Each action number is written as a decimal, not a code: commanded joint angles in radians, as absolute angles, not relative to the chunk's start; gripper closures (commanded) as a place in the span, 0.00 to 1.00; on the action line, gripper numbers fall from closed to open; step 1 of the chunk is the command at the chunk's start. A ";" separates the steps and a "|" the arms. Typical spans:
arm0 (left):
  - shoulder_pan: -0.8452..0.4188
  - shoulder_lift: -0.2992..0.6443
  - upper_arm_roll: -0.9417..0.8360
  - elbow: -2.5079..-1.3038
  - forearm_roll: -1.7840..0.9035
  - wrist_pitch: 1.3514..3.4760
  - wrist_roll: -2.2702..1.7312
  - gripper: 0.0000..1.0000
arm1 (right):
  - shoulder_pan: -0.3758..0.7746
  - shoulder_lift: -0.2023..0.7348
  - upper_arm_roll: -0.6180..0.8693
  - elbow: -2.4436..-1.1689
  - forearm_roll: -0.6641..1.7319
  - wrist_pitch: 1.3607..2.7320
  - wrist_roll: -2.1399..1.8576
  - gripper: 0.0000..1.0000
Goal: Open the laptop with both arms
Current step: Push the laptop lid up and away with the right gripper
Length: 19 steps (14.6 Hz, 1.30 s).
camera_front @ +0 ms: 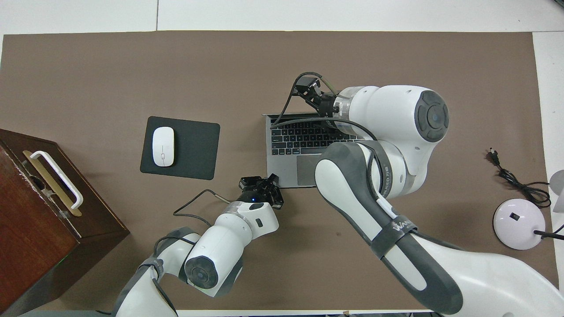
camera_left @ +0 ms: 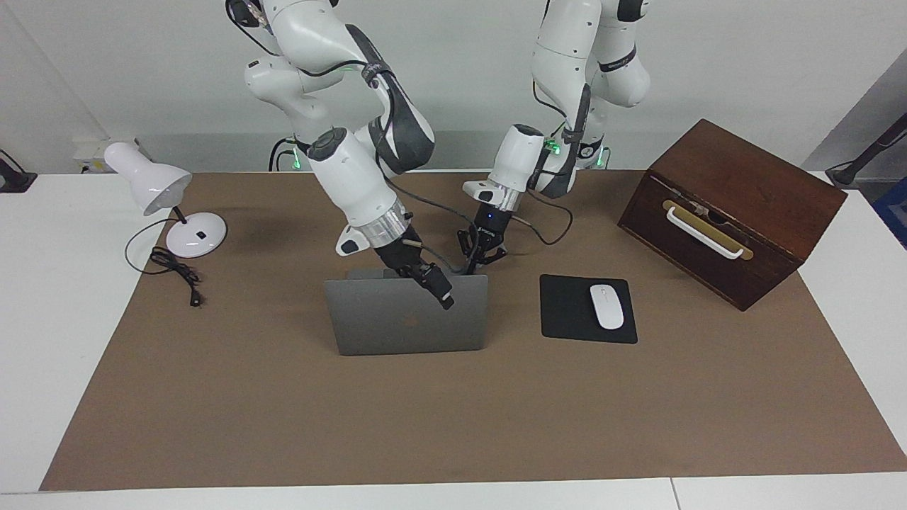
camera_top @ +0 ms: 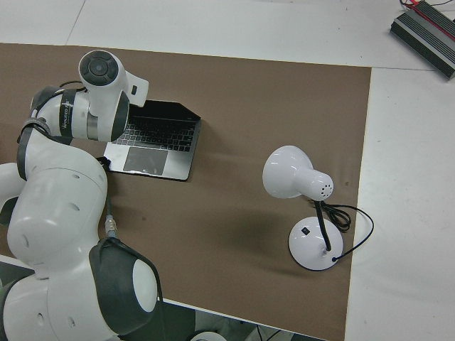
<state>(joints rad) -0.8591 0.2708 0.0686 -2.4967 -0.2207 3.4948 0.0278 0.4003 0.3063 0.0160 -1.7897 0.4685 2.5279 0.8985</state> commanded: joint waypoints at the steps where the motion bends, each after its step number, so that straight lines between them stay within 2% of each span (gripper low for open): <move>1: -0.881 0.321 0.081 -2.485 -0.241 3.505 0.031 1.00 | 0.370 0.347 0.025 -1.703 0.422 2.467 0.908 0.02; 11: -0.881 0.321 0.081 -2.488 -0.241 3.505 0.031 1.00 | 0.305 0.400 0.026 -1.556 0.364 2.321 0.850 0.02; 19: -0.881 0.321 0.081 -2.488 -0.241 3.505 0.031 1.00 | 0.287 0.403 0.026 -1.548 0.356 2.309 0.805 0.01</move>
